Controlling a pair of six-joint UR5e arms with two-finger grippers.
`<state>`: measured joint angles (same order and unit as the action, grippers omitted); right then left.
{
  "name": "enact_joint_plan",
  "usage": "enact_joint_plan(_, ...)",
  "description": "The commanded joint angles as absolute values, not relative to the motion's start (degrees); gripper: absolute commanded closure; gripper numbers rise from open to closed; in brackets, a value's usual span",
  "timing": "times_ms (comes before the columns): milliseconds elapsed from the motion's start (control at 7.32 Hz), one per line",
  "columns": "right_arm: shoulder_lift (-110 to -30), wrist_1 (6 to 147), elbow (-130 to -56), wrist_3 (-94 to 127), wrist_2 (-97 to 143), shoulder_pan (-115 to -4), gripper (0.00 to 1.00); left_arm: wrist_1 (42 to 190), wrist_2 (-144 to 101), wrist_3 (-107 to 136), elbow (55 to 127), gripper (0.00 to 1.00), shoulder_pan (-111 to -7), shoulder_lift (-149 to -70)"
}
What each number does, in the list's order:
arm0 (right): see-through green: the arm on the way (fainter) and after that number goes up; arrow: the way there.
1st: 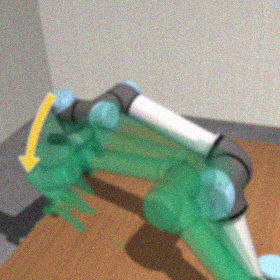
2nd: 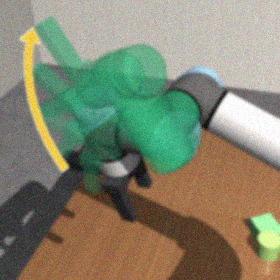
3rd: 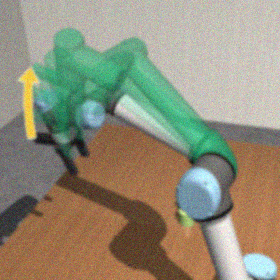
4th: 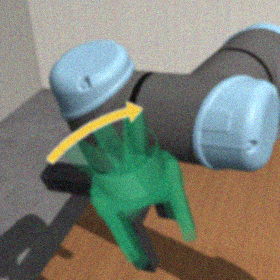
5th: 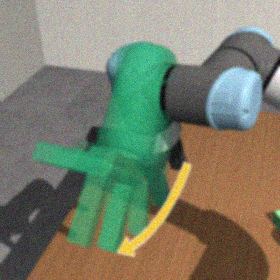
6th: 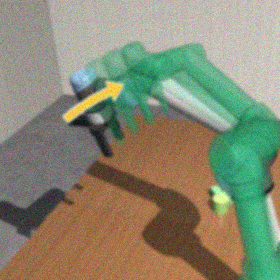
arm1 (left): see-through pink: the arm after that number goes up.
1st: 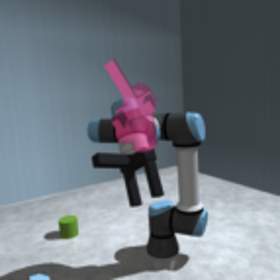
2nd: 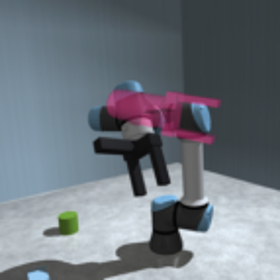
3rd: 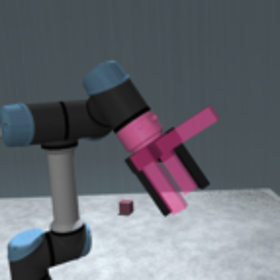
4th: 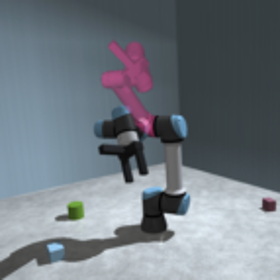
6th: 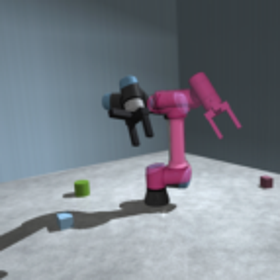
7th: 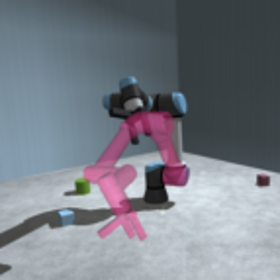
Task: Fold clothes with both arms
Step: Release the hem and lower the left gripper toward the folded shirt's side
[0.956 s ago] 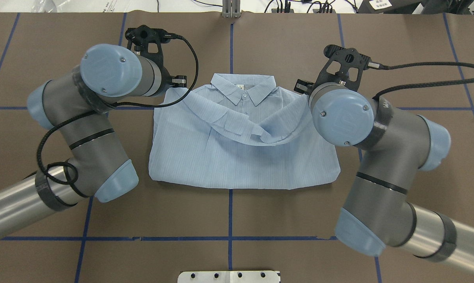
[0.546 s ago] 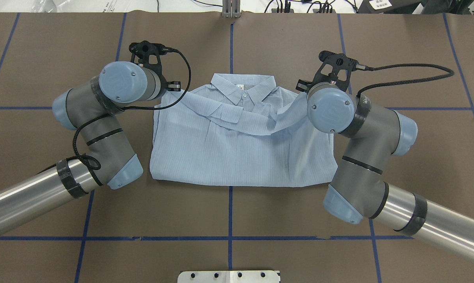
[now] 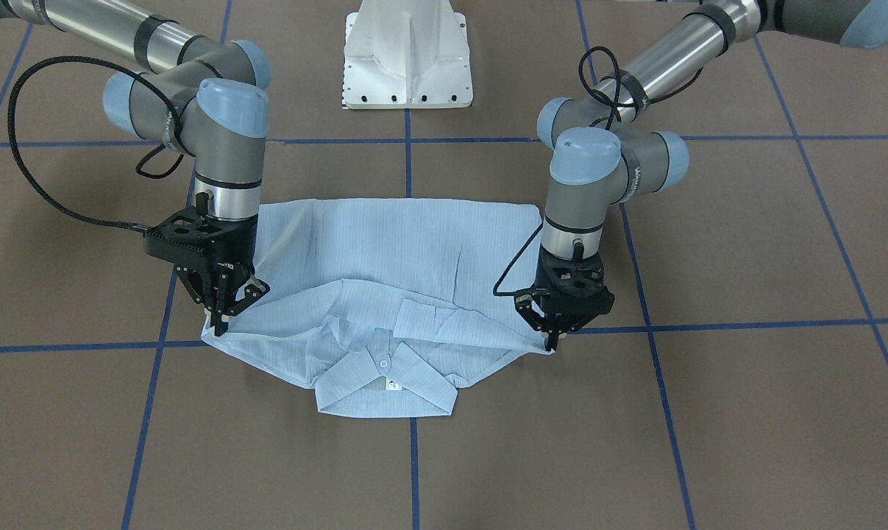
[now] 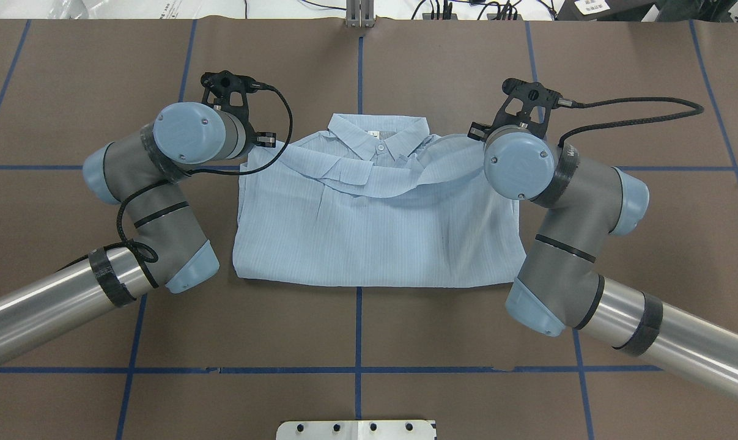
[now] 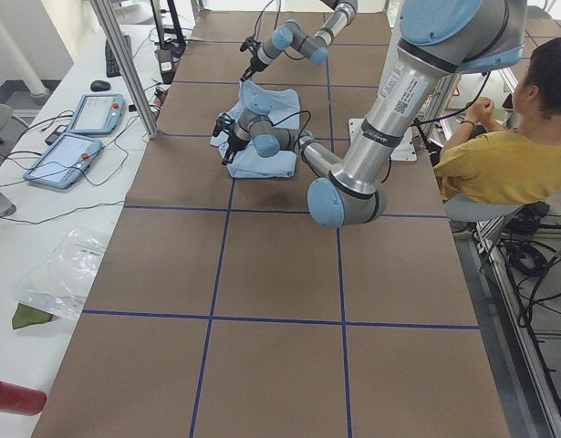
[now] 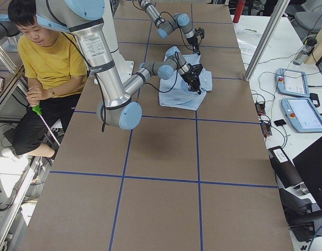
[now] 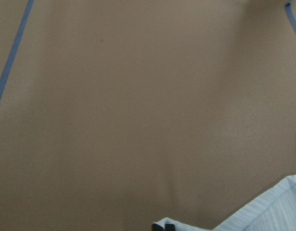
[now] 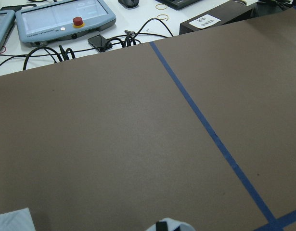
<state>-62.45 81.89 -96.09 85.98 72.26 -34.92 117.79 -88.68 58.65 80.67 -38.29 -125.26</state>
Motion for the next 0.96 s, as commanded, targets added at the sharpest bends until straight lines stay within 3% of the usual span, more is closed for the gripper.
enact_joint_plan(0,-62.5,81.8,-95.4,86.0,72.5,-35.1,0.48,117.9,-88.9,57.8,80.9,1.0,-38.5,-125.2)
enact_joint_plan(137,-62.6,81.7,-95.4,85.3,72.5,-35.1,0.0,118.6,-89.0,54.4,82.1,0.37,-38.6,-124.4)
enact_joint_plan(273,-62.4,81.7,-96.6,83.3,75.4,-36.1,0.0,118.7,-89.4,51.0,86.3,0.0,-38.8,-121.8)
enact_joint_plan(546,-64.1,81.7,-101.9,79.4,84.5,-38.8,0.0,118.7,-98.5,49.6,94.6,0.0,-39.1,-116.4)
enact_joint_plan(820,-64.9,81.7,-102.5,79.3,84.6,-38.8,0.0,118.8,-98.7,52.9,100.3,0.0,-36.0,-111.0)
